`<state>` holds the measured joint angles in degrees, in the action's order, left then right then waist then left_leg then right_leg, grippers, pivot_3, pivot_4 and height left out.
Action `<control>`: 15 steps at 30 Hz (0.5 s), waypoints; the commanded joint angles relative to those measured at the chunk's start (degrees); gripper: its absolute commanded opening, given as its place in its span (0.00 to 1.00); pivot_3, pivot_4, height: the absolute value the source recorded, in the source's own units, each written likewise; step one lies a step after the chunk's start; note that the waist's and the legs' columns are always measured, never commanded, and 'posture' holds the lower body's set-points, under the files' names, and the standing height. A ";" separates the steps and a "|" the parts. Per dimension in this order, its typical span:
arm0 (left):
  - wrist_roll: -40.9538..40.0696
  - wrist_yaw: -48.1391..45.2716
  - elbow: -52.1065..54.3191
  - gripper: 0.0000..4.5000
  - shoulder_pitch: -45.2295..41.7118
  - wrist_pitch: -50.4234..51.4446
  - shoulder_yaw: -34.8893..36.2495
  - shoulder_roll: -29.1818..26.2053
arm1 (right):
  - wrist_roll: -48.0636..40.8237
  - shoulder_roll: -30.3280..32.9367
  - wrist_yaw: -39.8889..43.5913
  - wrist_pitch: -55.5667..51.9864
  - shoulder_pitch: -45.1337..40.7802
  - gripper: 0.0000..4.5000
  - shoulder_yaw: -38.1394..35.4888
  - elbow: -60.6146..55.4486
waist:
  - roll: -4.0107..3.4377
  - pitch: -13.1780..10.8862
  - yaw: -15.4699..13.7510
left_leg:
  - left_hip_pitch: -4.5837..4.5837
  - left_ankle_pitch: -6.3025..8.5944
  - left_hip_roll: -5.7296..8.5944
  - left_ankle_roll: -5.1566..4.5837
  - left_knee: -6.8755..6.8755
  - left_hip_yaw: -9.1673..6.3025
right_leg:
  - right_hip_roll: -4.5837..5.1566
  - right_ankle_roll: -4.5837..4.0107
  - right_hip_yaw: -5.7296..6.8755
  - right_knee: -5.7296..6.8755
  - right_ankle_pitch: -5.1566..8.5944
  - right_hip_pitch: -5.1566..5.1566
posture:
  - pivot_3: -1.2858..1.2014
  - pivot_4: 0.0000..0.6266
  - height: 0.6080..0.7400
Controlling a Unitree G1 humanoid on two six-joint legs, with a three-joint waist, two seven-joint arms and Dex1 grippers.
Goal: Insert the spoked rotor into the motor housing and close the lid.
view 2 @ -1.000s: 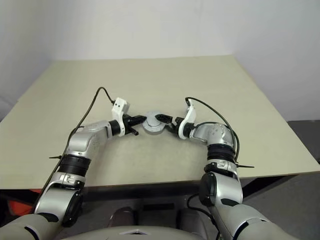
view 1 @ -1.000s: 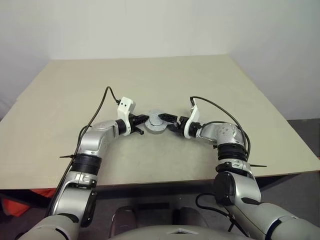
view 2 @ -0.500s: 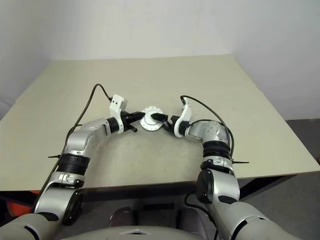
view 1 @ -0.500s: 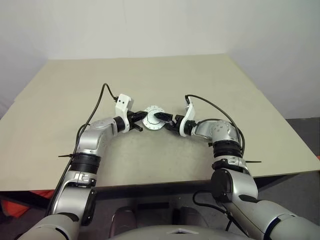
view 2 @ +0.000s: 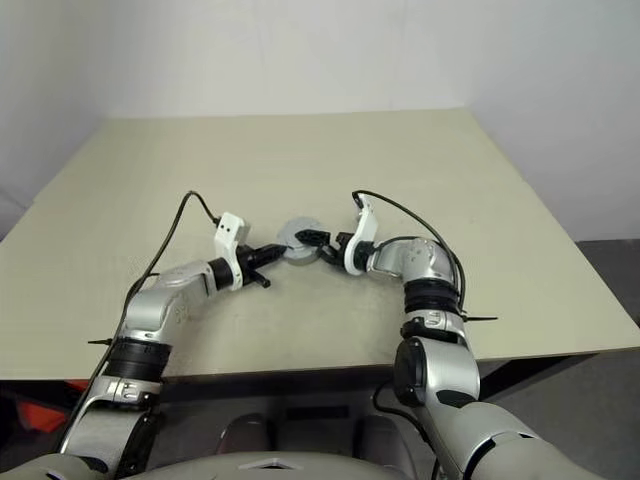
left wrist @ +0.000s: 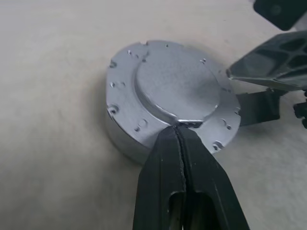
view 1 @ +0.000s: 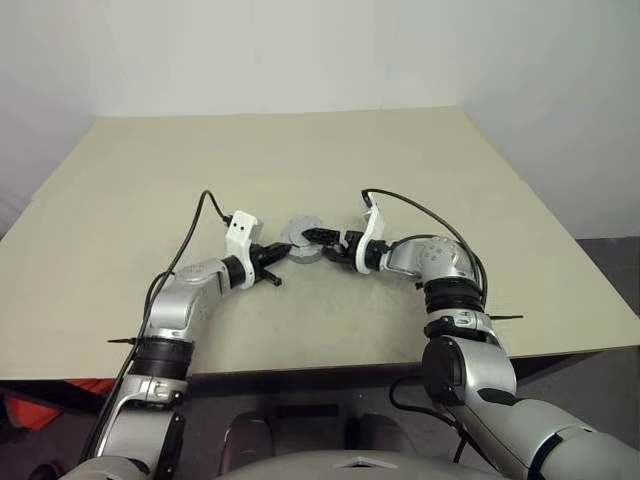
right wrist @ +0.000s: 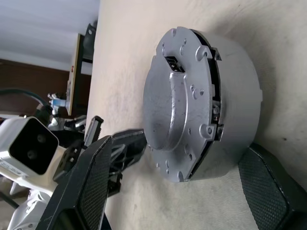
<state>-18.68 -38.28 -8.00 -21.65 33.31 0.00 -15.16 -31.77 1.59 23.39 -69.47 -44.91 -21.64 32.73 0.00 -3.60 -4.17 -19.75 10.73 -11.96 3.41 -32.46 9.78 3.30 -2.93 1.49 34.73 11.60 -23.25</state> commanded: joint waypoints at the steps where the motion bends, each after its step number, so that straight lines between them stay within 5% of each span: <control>1: -0.43 0.77 1.73 0.00 1.02 1.16 0.23 -0.65 | -1.72 -0.56 0.75 -0.16 -2.22 1.00 0.87 -0.18 | 0.00 0.00 -0.01 | 0.00 0.00 0.00 0.00 0.00 0.00 | 0.00 0.00 0.00 0.00 0.00 0.00 | 0.52 0.00 1.00; 10: -1.06 1.46 2.17 0.00 1.21 1.48 0.41 -1.15 | -1.08 -2.50 -1.72 5.21 -4.53 1.00 -0.64 4.97 | 0.00 0.00 0.09 | -0.01 0.00 0.00 0.00 0.00 0.00 | 0.00 0.00 0.00 0.01 0.00 -0.04 | 0.52 0.00 1.00; 15: -1.21 1.69 2.29 0.00 1.26 1.46 0.42 -1.44 | -0.46 -3.10 -4.85 9.16 -5.26 0.72 -1.54 8.10 | 0.00 0.00 0.09 | 0.00 -0.02 -0.01 0.03 -0.01 0.00 | 0.00 0.01 0.00 0.04 0.00 -0.05 | 0.52 0.00 1.00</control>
<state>-19.81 -36.94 -6.39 -20.36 34.41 0.11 -16.00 -31.51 -0.84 18.92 -61.59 -48.23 -22.87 40.91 0.00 -3.61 -4.08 -19.76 10.71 -11.96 3.43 -32.47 9.78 3.30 -2.93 1.49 34.77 11.60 -23.30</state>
